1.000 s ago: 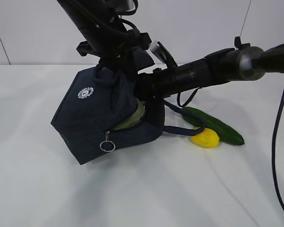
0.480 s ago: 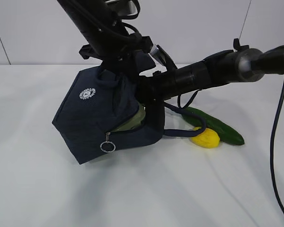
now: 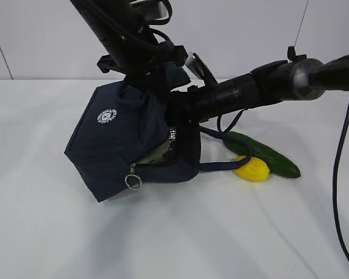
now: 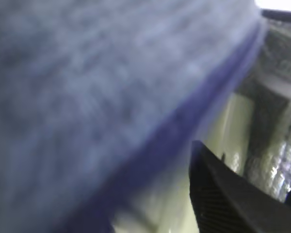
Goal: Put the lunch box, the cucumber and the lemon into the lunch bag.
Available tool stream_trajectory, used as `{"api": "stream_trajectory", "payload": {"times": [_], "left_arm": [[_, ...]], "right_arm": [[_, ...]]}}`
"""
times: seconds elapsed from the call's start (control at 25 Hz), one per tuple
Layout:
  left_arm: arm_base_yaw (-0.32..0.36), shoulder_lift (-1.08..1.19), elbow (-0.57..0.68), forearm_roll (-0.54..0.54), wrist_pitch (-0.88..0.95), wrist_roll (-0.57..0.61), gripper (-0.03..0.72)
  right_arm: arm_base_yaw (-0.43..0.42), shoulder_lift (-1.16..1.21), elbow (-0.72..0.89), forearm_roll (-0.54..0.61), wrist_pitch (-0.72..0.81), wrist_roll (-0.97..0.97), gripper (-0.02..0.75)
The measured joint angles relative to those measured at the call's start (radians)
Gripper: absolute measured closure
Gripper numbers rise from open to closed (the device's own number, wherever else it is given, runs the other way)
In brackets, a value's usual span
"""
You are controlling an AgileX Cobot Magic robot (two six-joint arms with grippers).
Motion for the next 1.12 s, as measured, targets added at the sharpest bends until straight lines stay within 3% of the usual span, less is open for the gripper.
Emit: {"api": "stream_trajectory", "payload": {"times": [0.36, 0.68, 0.84, 1.0, 1.12], "left_arm": [[0.000, 0.001, 0.000, 0.004, 0.002, 0.001, 0.685], [0.002, 0.001, 0.000, 0.008, 0.002, 0.004, 0.685], [0.002, 0.001, 0.000, 0.017, 0.004, 0.008, 0.686], [0.002, 0.001, 0.000, 0.032, 0.006, 0.008, 0.686], [0.014, 0.001, 0.000, 0.034, 0.021, 0.013, 0.686]], "right_arm": [[-0.035, 0.000, -0.002, 0.002, 0.116, 0.013, 0.314], [-0.147, -0.064, -0.070, -0.089, 0.191, 0.077, 0.314], [-0.191, -0.102, -0.141, -0.274, 0.199, 0.120, 0.315], [-0.199, -0.129, -0.239, -0.565, 0.217, 0.197, 0.316], [-0.199, -0.139, -0.257, -0.679, 0.225, 0.230, 0.316]]}}
